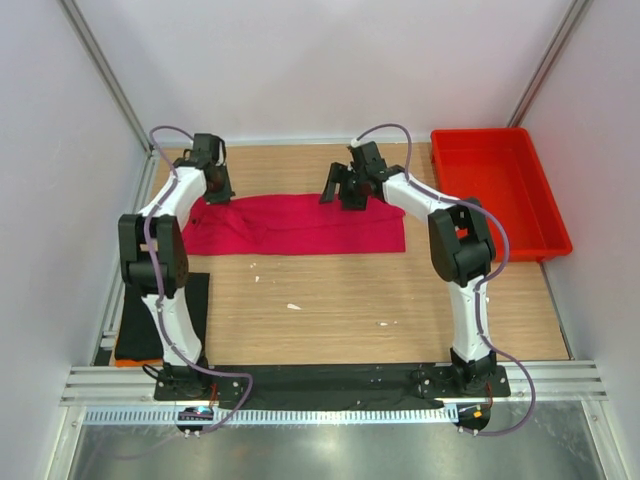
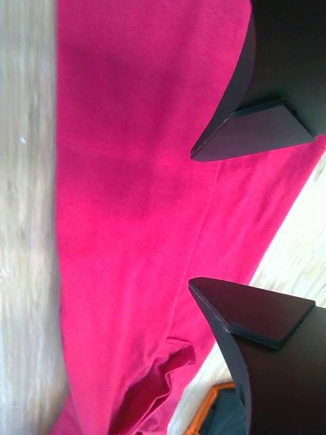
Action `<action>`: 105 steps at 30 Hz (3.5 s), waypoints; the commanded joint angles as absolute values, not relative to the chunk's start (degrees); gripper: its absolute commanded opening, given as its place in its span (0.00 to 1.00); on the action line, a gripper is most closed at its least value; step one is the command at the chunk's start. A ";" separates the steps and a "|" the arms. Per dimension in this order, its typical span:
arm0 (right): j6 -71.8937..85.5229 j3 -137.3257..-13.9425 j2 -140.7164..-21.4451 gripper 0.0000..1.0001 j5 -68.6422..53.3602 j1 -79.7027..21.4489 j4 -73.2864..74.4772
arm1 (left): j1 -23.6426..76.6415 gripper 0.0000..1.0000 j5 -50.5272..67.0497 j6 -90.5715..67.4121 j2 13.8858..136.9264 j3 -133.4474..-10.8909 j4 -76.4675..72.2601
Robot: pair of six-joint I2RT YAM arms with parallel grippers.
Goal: Fold and stack the t-shirts
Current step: Fold the tshirt
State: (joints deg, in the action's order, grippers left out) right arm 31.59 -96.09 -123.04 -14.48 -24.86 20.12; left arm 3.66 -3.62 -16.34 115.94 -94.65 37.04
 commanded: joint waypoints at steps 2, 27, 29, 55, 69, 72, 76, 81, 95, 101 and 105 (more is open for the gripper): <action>33.66 -98.96 -123.84 0.75 -18.10 -27.59 16.88 | 3.52 0.01 -7.46 -21.97 106.97 -86.50 34.63; 30.23 -104.76 -129.02 0.74 3.43 -22.15 26.28 | 2.37 0.41 -7.73 -25.14 94.66 -76.38 33.49; 30.06 -105.38 -129.90 0.74 5.00 -22.06 27.42 | 2.11 0.43 -8.26 -24.70 94.57 -76.46 33.22; 15.20 -116.10 -125.60 0.81 15.22 -18.71 37.53 | 0.88 0.44 9.83 -23.99 108.53 -91.39 37.00; 37.88 -115.93 -134.47 0.68 -23.81 -33.22 3.52 | 0.79 1.00 0.80 -27.33 97.84 -84.91 33.22; 38.41 -115.66 -136.31 0.61 -23.99 -35.06 1.76 | 0.18 1.00 1.14 -28.03 96.25 -84.73 34.27; 38.06 -114.96 -137.72 0.55 -23.20 -36.91 2.37 | -3.42 1.00 9.38 -27.96 94.67 -84.11 32.97; 37.27 -114.96 -138.95 0.51 -22.50 -37.44 3.25 | -4.48 1.00 10.11 -29.35 93.08 -84.81 34.10; 38.23 -124.53 -145.98 0.41 -22.67 -38.58 4.83 | -8.78 1.00 17.02 -35.51 90.53 -82.88 33.14; 38.76 -125.16 -146.95 0.39 -22.59 -38.76 4.92 | -10.63 1.00 20.30 -36.04 90.18 -81.56 31.29; 39.02 -125.25 -146.95 0.29 -22.94 -38.76 5.10 | -10.81 1.00 20.66 -36.04 90.26 -81.91 31.11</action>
